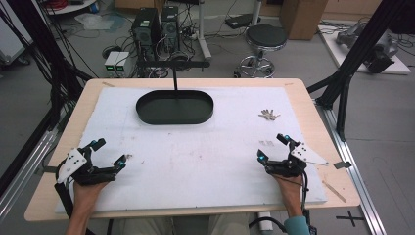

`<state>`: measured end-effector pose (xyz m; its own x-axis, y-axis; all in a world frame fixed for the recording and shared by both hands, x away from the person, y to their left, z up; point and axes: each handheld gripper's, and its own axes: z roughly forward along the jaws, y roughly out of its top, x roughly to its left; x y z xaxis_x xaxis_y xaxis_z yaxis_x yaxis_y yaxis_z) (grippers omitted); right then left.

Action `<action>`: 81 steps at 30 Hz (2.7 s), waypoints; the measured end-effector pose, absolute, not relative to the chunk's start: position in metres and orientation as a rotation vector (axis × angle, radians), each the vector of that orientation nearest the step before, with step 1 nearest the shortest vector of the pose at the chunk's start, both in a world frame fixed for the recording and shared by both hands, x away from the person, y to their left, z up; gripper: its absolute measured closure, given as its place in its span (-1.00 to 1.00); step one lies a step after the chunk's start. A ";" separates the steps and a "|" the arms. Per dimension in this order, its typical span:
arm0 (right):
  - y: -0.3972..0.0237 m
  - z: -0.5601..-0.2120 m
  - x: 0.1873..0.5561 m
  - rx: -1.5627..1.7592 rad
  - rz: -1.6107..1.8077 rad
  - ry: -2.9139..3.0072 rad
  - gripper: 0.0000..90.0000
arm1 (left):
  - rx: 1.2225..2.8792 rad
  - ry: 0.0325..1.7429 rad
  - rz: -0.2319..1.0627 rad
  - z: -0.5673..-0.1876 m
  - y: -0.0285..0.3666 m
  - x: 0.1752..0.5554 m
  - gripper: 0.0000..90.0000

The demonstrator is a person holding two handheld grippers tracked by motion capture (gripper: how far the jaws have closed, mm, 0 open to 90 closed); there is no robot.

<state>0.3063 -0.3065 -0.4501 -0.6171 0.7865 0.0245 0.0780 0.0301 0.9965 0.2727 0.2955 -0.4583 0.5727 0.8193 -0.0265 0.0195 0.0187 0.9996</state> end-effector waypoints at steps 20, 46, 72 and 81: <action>-0.307 -0.450 0.306 0.886 1.646 1.752 -0.99 | 1.437 0.769 0.748 -0.458 0.293 0.271 -0.96; -0.322 -0.344 0.354 0.903 1.389 1.967 -0.99 | 1.439 0.768 0.747 -0.458 0.294 0.272 -0.96; -0.333 -0.335 0.475 1.036 0.949 2.365 -0.99 | 1.444 0.768 0.751 -0.458 0.293 0.272 -0.96; -0.335 -0.351 0.490 1.105 0.852 2.375 -0.99 | 1.444 0.764 0.753 -0.458 0.293 0.272 -0.96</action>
<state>0.4896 -0.3352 -0.3508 -0.6163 0.7828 -0.0866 0.5493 0.5060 0.6650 0.2716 0.2928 -0.4578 0.5641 0.8257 -0.0019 0.0105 -0.0049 0.9999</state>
